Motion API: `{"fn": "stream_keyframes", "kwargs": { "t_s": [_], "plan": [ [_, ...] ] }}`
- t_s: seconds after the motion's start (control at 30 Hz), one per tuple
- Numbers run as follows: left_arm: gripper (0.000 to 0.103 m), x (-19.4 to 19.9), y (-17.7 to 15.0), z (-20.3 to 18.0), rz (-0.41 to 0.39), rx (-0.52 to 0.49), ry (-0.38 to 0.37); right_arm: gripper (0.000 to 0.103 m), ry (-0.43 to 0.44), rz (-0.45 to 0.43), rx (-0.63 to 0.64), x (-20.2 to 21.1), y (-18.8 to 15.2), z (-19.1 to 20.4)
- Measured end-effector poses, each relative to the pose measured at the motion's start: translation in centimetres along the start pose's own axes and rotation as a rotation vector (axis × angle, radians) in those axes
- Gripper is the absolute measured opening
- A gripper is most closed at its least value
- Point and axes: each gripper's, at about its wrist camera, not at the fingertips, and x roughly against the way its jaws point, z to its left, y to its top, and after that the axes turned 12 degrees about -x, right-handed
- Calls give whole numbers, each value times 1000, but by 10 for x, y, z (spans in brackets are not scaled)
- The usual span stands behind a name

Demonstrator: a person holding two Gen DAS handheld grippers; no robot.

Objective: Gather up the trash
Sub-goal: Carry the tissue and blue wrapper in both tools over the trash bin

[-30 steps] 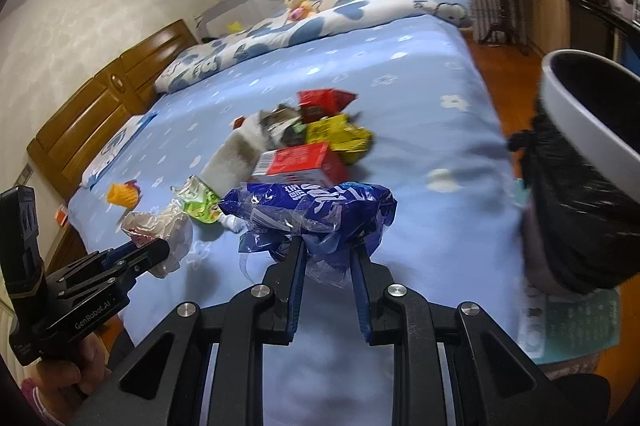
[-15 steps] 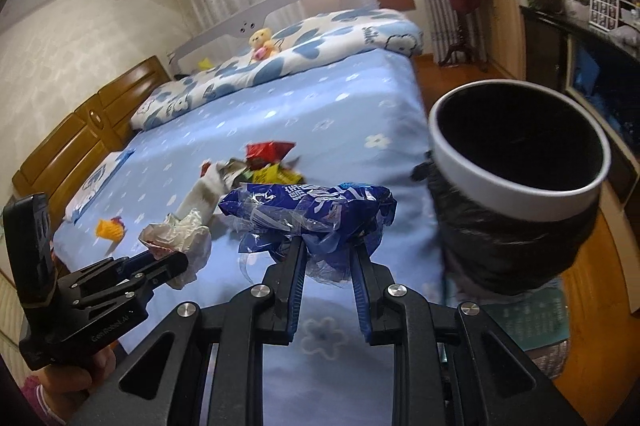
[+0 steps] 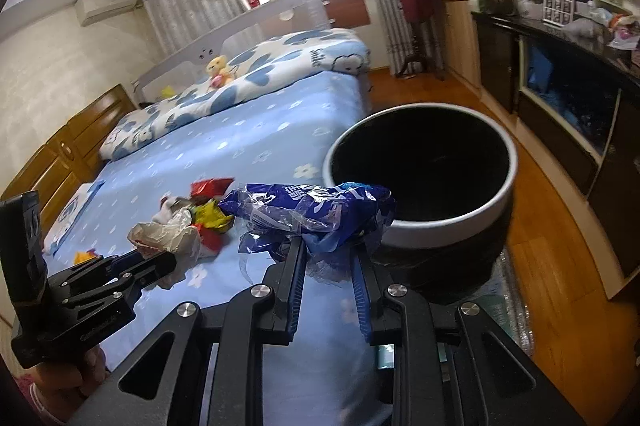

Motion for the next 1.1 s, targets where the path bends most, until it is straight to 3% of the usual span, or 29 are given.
{"fn": "stream_keyframes", "kwargs": {
  "t_s": [0.4,0.83,1.1],
  "plan": [
    [30,-48,51,-15,-12,-66,-67,23,-64,-22,-44,-1,38,-36],
    [31,-107,103,-20,17,-126,-119,23,-109,49,-57,-26,70,-62],
    [32,-144,124,-23,75,-139,-148,25,-132,101,-47,-42,80,-72]
  ]
}}
